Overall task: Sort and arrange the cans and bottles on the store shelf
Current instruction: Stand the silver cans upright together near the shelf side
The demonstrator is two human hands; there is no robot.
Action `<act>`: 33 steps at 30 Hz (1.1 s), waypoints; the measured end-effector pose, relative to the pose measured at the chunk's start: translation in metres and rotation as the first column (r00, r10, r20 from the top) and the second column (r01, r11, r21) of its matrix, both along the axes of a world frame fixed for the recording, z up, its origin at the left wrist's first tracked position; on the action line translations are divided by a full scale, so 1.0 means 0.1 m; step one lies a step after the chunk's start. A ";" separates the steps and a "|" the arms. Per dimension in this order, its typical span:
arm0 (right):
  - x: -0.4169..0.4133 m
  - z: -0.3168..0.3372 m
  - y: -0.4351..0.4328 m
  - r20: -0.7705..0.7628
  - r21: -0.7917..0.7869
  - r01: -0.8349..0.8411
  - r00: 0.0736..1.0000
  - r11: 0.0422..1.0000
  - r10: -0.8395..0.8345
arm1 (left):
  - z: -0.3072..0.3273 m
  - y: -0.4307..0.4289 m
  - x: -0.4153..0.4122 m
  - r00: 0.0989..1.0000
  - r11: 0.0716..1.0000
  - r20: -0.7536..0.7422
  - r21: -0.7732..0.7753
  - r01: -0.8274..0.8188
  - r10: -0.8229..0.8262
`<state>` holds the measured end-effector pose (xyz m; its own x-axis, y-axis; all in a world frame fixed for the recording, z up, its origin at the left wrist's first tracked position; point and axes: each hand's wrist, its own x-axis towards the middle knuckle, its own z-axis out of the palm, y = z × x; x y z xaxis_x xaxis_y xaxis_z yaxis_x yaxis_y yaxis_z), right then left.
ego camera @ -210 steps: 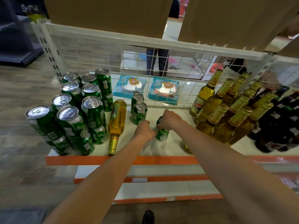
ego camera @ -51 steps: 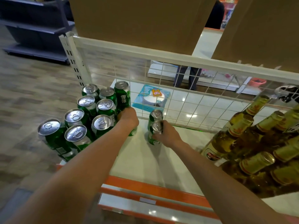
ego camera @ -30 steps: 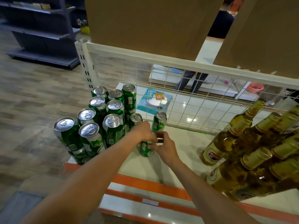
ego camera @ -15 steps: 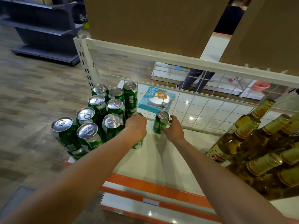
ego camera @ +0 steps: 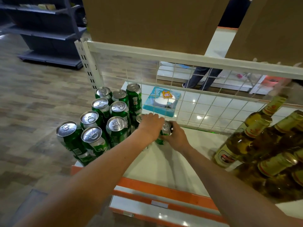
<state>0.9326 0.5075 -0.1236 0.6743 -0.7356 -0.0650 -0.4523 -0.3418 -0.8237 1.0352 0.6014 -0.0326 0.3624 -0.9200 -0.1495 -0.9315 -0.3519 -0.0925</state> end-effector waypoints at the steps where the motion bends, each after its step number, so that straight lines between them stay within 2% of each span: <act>1: -0.03 -0.01 0.06 -0.010 0.005 -0.019 1.000 1.000 0.019 | -0.02 -0.01 -0.02 0.999 0.999 -0.004 0.032 0.038 -0.038; 5: -0.10 -0.02 0.33 0.018 0.056 -0.027 1.000 0.998 0.026 | -0.06 0.03 -0.04 0.994 0.984 -0.028 0.142 0.109 -0.106; 9: -0.21 -0.06 0.55 0.012 0.155 0.020 1.000 0.988 -0.022 | -0.14 0.15 0.00 0.990 0.987 -0.020 0.085 0.139 -0.138; 12: -0.38 -0.11 0.68 -0.176 0.122 0.048 0.984 0.991 -0.026 | -0.15 0.20 0.01 0.992 0.991 -0.006 0.028 0.130 -0.129; 15: -0.61 -0.12 0.80 -0.425 0.100 0.014 0.905 0.995 0.031 | -0.11 0.23 -0.06 0.991 0.989 -0.014 0.056 0.136 -0.135; 18: -0.80 -0.10 0.91 -0.537 0.090 -0.062 0.837 0.994 0.101 | -0.06 0.28 -0.13 0.984 0.979 0.032 0.112 0.172 -0.177; 24: -1.08 0.05 0.98 -0.545 0.028 -0.016 0.838 0.999 0.029 | -0.09 0.42 -0.19 0.973 0.976 0.178 0.187 0.115 -0.148; 28: -1.21 0.30 0.98 -0.545 -0.030 -0.029 0.839 0.999 0.008 | -0.01 0.46 -0.37 0.983 0.977 0.135 0.187 0.100 -0.127; 31: -1.35 0.50 0.99 -0.545 -0.094 -0.040 0.838 0.995 -0.018 | 0.19 0.48 -0.61 0.977 0.976 0.106 0.133 0.171 -0.186; 33: -1.49 0.61 1.05 -0.540 -0.078 -0.058 0.842 0.995 0.006 | 0.25 0.54 -0.84 0.972 0.970 0.073 0.115 0.212 -0.221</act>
